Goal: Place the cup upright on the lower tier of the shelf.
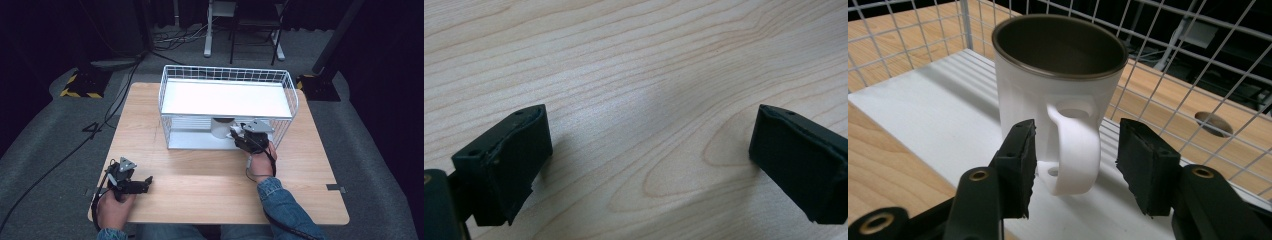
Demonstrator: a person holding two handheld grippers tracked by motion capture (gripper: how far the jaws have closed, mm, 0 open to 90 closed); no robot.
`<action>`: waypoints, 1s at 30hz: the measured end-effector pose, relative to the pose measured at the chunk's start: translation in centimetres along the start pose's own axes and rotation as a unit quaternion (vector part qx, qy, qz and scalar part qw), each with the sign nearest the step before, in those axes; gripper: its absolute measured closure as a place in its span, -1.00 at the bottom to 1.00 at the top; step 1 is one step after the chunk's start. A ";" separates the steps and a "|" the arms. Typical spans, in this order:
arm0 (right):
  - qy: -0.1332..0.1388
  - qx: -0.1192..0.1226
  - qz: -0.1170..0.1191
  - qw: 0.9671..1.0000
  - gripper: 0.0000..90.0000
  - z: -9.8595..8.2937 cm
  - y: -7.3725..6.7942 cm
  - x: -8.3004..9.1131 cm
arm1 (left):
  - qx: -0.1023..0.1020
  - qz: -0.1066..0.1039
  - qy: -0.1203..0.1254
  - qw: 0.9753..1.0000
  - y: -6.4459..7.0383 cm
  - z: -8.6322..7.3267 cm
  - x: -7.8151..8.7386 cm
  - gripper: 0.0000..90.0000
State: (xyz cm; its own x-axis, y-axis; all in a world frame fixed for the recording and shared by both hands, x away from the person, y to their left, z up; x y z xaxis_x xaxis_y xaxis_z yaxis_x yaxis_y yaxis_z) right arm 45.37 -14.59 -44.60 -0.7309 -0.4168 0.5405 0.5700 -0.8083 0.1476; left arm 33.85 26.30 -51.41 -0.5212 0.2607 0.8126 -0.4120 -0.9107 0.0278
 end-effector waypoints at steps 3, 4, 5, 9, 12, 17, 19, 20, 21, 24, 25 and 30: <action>0.005 0.004 0.003 1.000 0.06 0.0 -0.1 0.6 | 0.000 0.000 0.000 1.000 0.0 0.0 0.0 -0.92; 0.008 0.010 0.007 1.000 0.05 0.1 -0.1 1.2 | 0.000 0.000 0.000 1.000 0.0 0.0 0.0 -0.91; 0.008 0.010 0.007 1.000 0.05 0.1 -0.1 1.2 | 0.000 0.000 0.000 1.000 0.0 0.0 0.0 -0.91; 0.015 0.009 0.019 1.000 0.01 0.2 0.0 2.7 | 0.003 -0.001 0.000 1.000 0.0 0.0 0.0 -0.91; 0.024 0.012 0.029 0.999 0.01 0.1 0.3 4.5 | 0.002 0.001 -0.001 1.000 0.0 0.1 0.0 -0.91; 0.027 0.012 0.037 0.999 0.00 -0.2 0.8 6.6 | 0.003 0.000 0.000 1.000 0.0 0.1 -0.1 -0.91; 0.029 0.012 0.038 0.999 0.00 -0.3 1.0 7.0 | 0.003 0.000 0.000 1.000 0.0 0.1 -0.1 -0.91; 0.030 0.010 0.038 0.999 0.00 -0.5 1.1 7.4 | 0.003 0.000 0.000 1.000 0.0 0.1 -0.1 -0.91; 0.029 0.006 0.041 0.999 -0.01 -0.7 1.5 8.2 | 0.003 0.000 0.000 1.000 0.0 0.1 -0.1 -0.91; 0.023 0.001 0.046 0.999 -0.04 -1.3 2.2 9.2 | 0.003 0.000 0.000 1.000 0.0 0.1 -0.1 -0.92; 0.023 0.001 0.046 0.999 -0.04 -1.3 2.2 9.2 | 0.003 0.000 0.000 1.000 0.0 0.1 -0.1 -0.91; 0.016 -0.010 0.055 0.998 -0.10 -2.4 3.4 10.7 | 0.003 0.000 0.000 1.000 0.0 0.1 -0.1 -0.92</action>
State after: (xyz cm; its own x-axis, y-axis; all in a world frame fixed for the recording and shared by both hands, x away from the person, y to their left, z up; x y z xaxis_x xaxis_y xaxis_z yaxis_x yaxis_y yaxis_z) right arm 38.55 -22.80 -40.30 -0.6760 -0.5169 0.5252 0.6405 -0.7646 0.0720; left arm 33.93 26.28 -51.42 -0.5206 0.2601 0.8132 -0.4071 -0.9128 0.0314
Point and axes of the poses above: each handheld gripper's, and its own axes: x roughly backward along the jaws, z roughly out of its top, y roughly to its right, the point moved 1 cm from there along -x, roughly forward along the jaws, and after that the axes turned 7 degrees about -y, right-handed, at the moved point
